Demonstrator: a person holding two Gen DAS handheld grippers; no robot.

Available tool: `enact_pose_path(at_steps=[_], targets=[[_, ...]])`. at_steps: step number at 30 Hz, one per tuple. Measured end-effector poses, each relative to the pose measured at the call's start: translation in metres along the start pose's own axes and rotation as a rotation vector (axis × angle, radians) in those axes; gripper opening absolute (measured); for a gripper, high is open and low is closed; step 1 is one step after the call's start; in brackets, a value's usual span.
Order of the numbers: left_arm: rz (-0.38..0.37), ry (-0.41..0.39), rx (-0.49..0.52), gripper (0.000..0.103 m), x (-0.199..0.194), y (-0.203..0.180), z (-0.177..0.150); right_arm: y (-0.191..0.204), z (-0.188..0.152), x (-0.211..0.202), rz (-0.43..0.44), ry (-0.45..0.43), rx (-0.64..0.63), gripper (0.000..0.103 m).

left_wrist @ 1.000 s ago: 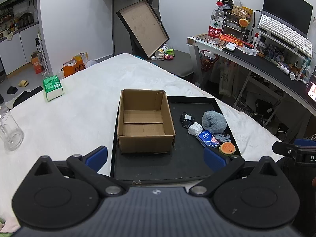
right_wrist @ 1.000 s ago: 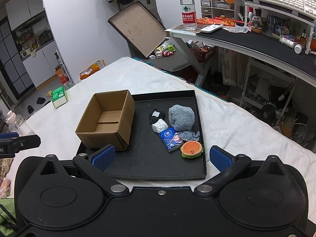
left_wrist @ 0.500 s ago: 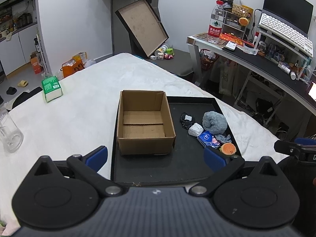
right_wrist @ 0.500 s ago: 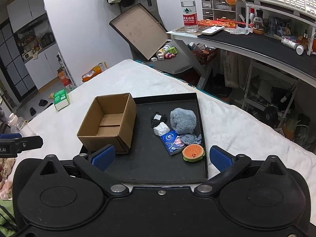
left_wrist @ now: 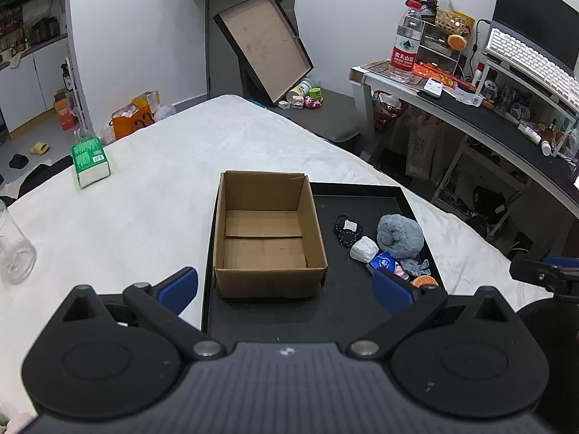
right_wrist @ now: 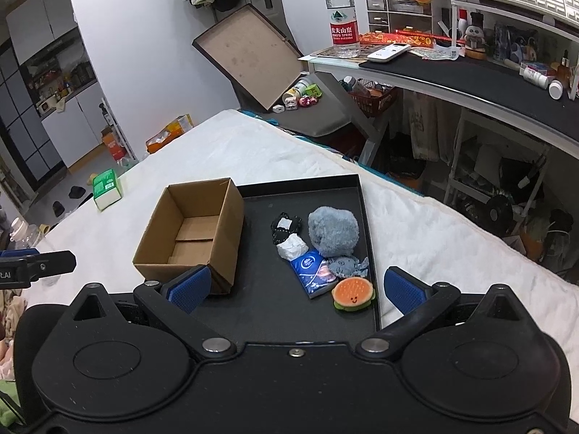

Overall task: Organize soft objects
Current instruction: 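Move the right tool down over the grey fluffy plush ball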

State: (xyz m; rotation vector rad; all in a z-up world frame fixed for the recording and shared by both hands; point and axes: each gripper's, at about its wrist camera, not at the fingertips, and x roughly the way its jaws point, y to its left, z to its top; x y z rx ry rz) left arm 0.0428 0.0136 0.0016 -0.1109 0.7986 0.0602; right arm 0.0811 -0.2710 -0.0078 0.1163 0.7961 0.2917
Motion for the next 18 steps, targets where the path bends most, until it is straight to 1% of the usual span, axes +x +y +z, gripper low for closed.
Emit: enact_pose_path(at_steps=[10, 15, 18], targets=[[-0.001, 0.022, -0.041, 0.102, 0.028, 0.006, 0.009, -0.014, 0.012, 0.023, -0.011, 0.026, 0.005, 0.103], [0.029, 0.035, -0.025, 0.102, 0.043, 0.004, 0.010, -0.021, 0.016, 0.034, -0.014, 0.041, 0.007, 0.103], [0.032, 0.051, -0.047, 0.102, 0.053, 0.008, 0.012, -0.027, 0.018, 0.043, -0.013, 0.060, 0.015, 0.103]])
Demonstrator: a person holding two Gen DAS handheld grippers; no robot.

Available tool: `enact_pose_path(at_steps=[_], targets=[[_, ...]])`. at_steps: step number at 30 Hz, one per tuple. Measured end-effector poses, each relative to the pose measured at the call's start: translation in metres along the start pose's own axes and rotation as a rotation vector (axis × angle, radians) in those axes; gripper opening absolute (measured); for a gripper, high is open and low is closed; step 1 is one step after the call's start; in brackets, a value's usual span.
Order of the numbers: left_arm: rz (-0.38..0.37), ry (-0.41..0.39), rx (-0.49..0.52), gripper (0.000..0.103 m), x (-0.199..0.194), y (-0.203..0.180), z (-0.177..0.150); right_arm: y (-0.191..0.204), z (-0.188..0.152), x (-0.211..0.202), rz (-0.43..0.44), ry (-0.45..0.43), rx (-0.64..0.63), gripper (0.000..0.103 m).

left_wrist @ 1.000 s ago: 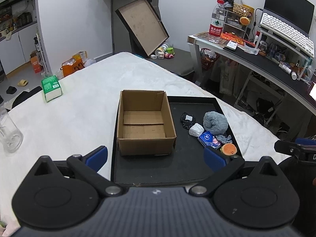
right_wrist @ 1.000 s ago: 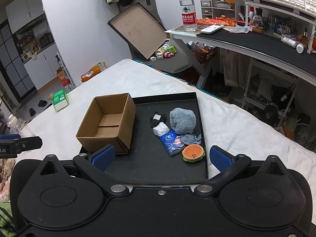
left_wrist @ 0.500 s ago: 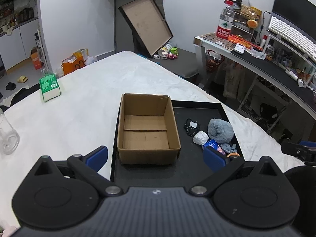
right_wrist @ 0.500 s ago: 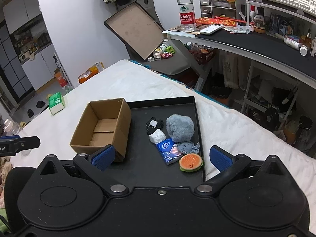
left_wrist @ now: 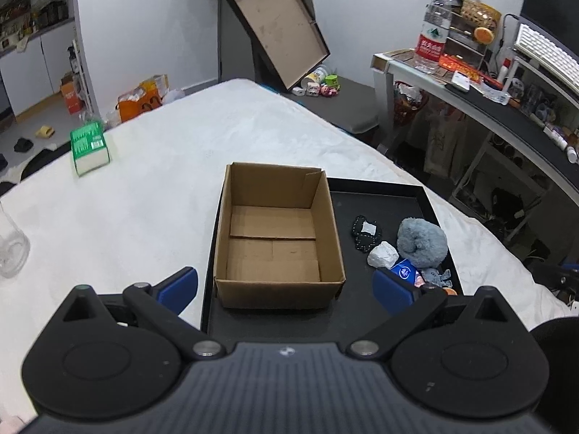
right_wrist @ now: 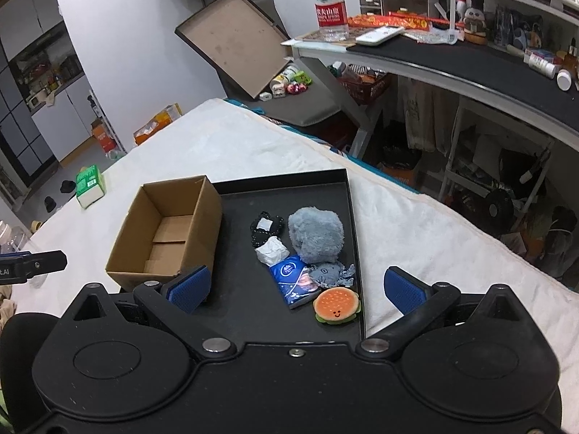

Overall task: Organize soft objects
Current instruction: 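Move the right tool down over the grey fluffy plush ball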

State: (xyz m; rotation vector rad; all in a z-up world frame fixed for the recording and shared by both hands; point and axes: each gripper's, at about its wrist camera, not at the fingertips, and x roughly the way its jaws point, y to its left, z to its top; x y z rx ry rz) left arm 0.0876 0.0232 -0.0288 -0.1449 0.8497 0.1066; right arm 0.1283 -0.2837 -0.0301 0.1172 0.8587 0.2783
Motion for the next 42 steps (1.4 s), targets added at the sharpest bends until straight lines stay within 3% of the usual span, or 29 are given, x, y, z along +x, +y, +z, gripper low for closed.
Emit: enact_pose_path(at_steps=[6, 15, 27, 39, 42], targets=[[0.046, 0.045, 0.002, 0.102, 0.022, 0.005, 0.007, -0.007, 0.007, 0.015, -0.010, 0.025, -0.004, 0.103], [0.056, 0.080, 0.030, 0.102, 0.053, 0.014, 0.012, -0.017, 0.022, 0.043, -0.029, 0.056, -0.006, 0.103], [0.094, 0.161, -0.052, 0.100, 0.098, 0.042, 0.026, -0.014, 0.047, 0.091, -0.041, 0.090, -0.050, 0.103], [0.131, 0.236, -0.057, 0.077, 0.139, 0.056, 0.029, -0.016, 0.059, 0.142, -0.024, 0.145, -0.067, 0.098], [0.130, 0.257, -0.068, 0.075, 0.148, 0.059, 0.031, -0.018, 0.057, 0.153, -0.028, 0.171, -0.066, 0.098]])
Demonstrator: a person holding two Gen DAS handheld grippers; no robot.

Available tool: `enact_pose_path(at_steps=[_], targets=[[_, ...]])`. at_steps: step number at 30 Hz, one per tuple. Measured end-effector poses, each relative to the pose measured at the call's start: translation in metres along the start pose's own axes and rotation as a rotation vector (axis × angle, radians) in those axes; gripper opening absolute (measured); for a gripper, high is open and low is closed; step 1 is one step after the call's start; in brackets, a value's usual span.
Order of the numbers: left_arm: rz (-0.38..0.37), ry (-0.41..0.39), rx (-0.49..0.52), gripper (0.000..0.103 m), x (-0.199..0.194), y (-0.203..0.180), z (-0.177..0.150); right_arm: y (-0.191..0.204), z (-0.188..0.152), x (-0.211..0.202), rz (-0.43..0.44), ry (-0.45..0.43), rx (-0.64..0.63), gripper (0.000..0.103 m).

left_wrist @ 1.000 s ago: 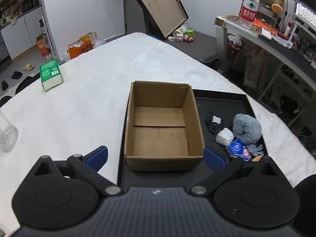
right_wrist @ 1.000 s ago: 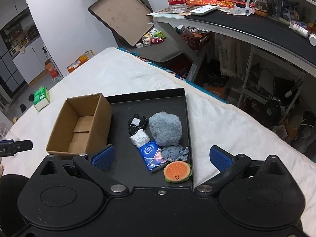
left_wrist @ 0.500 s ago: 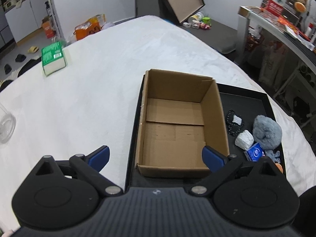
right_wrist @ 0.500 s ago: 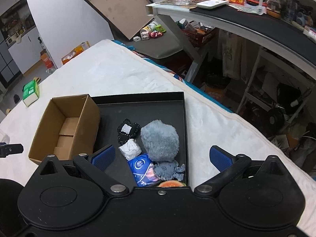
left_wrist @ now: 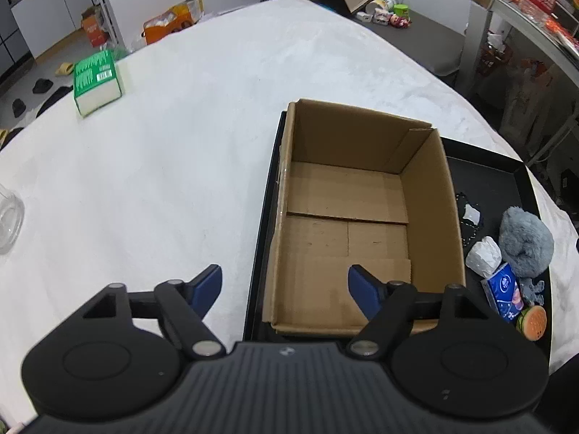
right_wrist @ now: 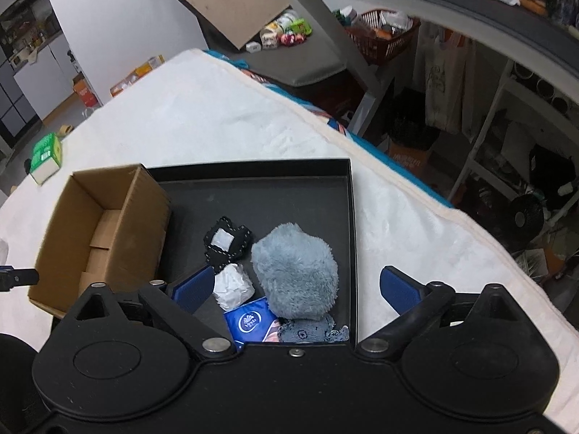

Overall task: Organize soft objects
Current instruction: 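Move the right tool down over the grey fluffy plush ball, then close the right gripper on the grey fluffy plush ball and lift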

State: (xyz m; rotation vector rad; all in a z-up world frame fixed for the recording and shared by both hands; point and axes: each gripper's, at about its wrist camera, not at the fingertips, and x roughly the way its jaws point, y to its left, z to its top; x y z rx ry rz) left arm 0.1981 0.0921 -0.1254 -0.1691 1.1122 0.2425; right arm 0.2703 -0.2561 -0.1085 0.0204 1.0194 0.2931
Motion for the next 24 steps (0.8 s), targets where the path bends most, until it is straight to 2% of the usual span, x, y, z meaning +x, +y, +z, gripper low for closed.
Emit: enact_pose_path(at_steps=[9, 14, 17, 18, 19, 22, 23, 24], targets=[[0.002, 0.066, -0.024, 0.065, 0.022, 0.002, 0.007, -0.003, 0.002, 0.036, -0.005, 0.063, -0.018, 0.097], [0.043, 0.106, -0.026, 0.059, 0.032, 0.000, 0.008, -0.007, 0.002, 0.054, -0.010, 0.088, -0.013, 0.096], [0.032, 0.135, -0.035, 0.047, 0.037, 0.001, 0.009, -0.007, 0.001, 0.062, -0.008, 0.100, -0.015, 0.096], [0.033, 0.147, -0.034, 0.039, 0.039, 0.001, 0.009, -0.007, 0.001, 0.065, -0.011, 0.105, -0.016, 0.095], [0.038, 0.156, -0.030, 0.030, 0.040, 0.001, 0.009, -0.007, 0.001, 0.067, -0.010, 0.108, -0.017, 0.092], [0.028, 0.173, -0.021, 0.020, 0.041, 0.001, 0.008, -0.005, 0.001, 0.073, 0.005, 0.106, -0.021, 0.085], [0.026, 0.171, -0.015, 0.020, 0.040, 0.001, 0.008, -0.004, 0.000, 0.075, 0.004, 0.113, -0.028, 0.080], [0.032, 0.163, -0.007, 0.020, 0.038, 0.001, 0.008, -0.004, 0.000, 0.077, 0.004, 0.123, -0.035, 0.065]])
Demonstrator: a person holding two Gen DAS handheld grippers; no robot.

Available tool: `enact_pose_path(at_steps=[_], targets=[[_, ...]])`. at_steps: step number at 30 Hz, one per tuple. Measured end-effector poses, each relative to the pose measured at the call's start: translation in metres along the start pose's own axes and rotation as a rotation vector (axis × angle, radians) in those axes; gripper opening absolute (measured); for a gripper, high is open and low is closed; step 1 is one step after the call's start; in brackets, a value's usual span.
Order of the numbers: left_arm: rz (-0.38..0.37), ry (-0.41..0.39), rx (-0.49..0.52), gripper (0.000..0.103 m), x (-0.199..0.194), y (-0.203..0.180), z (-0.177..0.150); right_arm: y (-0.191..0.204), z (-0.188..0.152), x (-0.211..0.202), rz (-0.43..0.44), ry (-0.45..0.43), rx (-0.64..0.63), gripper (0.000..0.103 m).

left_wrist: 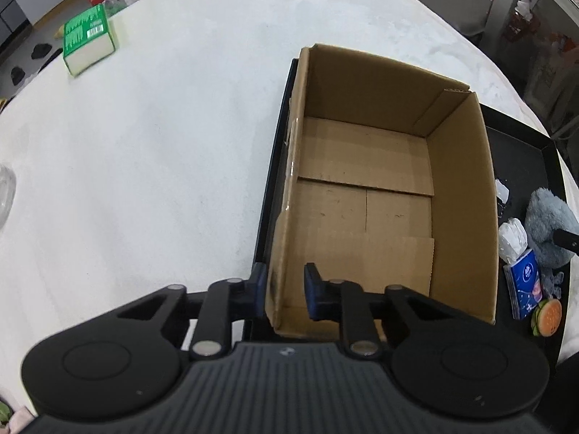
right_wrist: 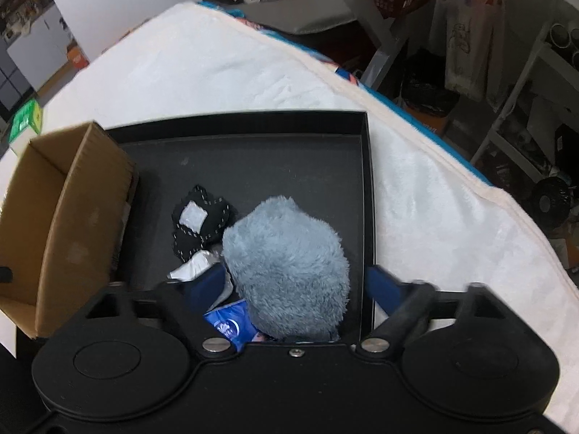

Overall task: Organize soft objects
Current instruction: 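Close the right gripper on the grey fluffy plush ball and lift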

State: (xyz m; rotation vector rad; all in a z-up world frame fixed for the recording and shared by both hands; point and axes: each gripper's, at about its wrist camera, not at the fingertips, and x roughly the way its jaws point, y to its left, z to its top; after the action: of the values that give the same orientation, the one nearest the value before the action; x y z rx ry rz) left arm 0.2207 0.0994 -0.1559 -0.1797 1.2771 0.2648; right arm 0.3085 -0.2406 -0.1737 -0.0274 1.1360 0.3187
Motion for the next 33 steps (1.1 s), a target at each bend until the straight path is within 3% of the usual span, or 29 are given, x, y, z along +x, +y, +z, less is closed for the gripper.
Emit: enact_pose_path(at_steps=[1, 4, 15, 33], targets=[[0.013, -0.014, 0.007, 0.020, -0.003, 0.000, -0.001, 0.000, -0.001, 0.001, 0.009, 0.010, -0.004, 0.056], [0.003, -0.032, 0.014, 0.014, -0.007, 0.006, -0.002, 0.001, -0.004, -0.002, 0.013, -0.001, -0.009, 0.052], [-0.044, -0.032, 0.030, 0.007, -0.009, 0.010, -0.008, 0.000, -0.009, -0.022, 0.021, -0.027, 0.039, 0.052], [-0.064, -0.100, 0.009, 0.008, -0.023, 0.021, -0.020, 0.033, -0.006, -0.064, 0.041, -0.098, -0.005, 0.052]])
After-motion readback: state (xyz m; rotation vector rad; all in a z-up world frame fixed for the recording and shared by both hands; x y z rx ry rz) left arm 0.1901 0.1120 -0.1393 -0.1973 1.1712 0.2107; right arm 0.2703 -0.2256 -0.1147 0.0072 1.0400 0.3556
